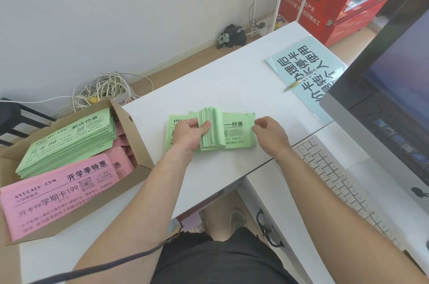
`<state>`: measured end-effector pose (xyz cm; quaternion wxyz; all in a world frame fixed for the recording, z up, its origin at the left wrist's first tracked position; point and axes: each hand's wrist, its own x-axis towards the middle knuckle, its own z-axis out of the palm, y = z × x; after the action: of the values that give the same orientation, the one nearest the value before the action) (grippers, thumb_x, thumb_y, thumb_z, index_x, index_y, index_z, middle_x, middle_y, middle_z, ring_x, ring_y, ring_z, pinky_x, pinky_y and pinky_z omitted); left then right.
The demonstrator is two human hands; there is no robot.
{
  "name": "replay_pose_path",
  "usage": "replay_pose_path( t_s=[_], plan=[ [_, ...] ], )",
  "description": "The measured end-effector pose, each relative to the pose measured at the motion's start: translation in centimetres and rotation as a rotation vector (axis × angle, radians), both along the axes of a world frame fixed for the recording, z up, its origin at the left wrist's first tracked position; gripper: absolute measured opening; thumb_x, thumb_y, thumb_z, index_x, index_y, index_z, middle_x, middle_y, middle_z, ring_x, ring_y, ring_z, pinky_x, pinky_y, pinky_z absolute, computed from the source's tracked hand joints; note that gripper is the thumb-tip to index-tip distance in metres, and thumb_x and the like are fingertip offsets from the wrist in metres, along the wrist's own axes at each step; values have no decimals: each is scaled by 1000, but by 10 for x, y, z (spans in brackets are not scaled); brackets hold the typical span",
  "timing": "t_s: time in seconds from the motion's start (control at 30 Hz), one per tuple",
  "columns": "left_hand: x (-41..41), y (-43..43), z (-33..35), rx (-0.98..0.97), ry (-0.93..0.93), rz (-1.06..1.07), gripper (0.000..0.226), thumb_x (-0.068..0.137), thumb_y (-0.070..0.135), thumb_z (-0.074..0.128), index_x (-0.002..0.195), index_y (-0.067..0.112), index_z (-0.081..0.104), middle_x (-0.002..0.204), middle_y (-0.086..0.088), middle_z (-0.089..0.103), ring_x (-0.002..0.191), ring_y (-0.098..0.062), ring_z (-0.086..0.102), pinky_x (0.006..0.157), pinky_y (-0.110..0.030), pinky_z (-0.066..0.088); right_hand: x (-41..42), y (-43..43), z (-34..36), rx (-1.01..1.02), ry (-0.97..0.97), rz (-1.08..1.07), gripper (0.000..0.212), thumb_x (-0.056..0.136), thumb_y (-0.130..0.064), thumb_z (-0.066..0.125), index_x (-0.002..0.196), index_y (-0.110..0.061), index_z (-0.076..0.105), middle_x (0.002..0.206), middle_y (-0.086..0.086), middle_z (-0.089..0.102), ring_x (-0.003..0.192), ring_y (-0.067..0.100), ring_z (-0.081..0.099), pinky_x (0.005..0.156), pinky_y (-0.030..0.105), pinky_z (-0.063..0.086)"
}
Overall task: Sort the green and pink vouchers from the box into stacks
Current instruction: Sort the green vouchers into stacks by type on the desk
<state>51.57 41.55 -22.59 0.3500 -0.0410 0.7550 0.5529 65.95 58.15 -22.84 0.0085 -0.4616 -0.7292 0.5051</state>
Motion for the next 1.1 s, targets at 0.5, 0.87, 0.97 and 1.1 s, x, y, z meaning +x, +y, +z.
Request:
replay_pose_path(
  t_s=[0.5, 0.87, 0.97, 1.1],
  plan=[
    [0, 6, -1, 26, -1, 5, 13, 96, 4, 65, 93, 15, 70, 90, -3, 74, 82, -21, 71, 88, -47, 59, -1, 0, 4, 44, -34, 81, 39, 99, -23, 53, 137, -15, 55, 133, 0, 59, 107, 13, 51, 88, 26, 35],
    [-1, 3, -2, 5, 12, -41, 21, 99, 3, 58, 116, 2, 70, 105, -10, 75, 98, -29, 72, 85, -47, 60, -2, 0, -1, 116, -70, 179, 42, 98, -25, 55, 138, -14, 54, 134, 3, 58, 110, 15, 52, 91, 30, 40],
    [-2, 2, -1, 18, 9, -65, 23, 101, 2, 55, 118, 3, 69, 103, -8, 75, 93, -25, 72, 74, -36, 61, -3, 0, -1, 131, -79, 199, 42, 98, -25, 54, 139, -14, 54, 135, 3, 58, 120, 19, 54, 98, 34, 43],
    [-1, 1, 0, 23, 7, -82, 25, 102, 2, 52, 120, 2, 69, 109, -12, 75, 95, -26, 72, 72, -34, 60, -4, -1, -2, 148, -93, 221, 41, 98, -26, 53, 138, -15, 53, 135, 1, 56, 120, 19, 53, 100, 36, 44]
  ],
)
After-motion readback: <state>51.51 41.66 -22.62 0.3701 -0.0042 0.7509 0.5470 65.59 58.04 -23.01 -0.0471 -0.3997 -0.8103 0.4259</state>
